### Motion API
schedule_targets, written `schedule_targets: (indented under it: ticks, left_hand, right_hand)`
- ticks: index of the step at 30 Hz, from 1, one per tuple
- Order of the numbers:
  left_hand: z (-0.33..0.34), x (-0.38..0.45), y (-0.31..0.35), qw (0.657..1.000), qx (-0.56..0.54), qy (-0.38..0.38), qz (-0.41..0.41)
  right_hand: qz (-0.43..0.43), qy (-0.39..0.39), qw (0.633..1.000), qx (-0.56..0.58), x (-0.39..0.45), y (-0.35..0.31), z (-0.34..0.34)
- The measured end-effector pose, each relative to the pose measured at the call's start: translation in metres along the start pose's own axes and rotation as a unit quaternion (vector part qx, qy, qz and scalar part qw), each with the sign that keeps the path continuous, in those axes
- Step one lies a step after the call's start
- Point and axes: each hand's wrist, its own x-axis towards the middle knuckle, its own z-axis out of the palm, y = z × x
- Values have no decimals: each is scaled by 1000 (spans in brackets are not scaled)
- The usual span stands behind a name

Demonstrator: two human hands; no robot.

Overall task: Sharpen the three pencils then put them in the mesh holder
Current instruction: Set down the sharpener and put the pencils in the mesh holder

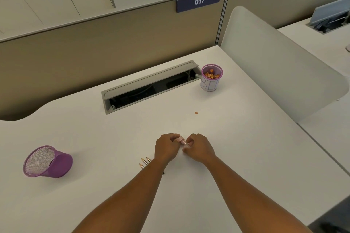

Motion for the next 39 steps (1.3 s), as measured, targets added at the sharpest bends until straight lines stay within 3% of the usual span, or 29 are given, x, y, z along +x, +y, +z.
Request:
schedule_targets:
  ticks: [4, 10, 13, 17, 23, 39]
  left_hand:
    - [-3, 8, 3, 998, 37, 43, -4]
    - [-10, 27, 3, 990, 97, 89, 55]
    - [-11, 39, 0, 988, 122, 70, 68]
    - [-9, 53, -3, 964, 245, 19, 106]
    - [-2, 71, -3, 932, 341, 8, 125]
    - [8, 85, -21, 908, 379, 33, 178]
  right_hand:
    - [6, -14, 1000, 18, 7, 1, -7]
    - [28, 57, 998, 28, 34, 7, -24]
    - [34, 93, 995, 30, 48, 8, -33]
    - [34, 139, 989, 47, 66, 5, -44]
    - [31, 144, 989, 26, 90, 7, -47]
    - [19, 157, 987, -40, 108, 3, -40]
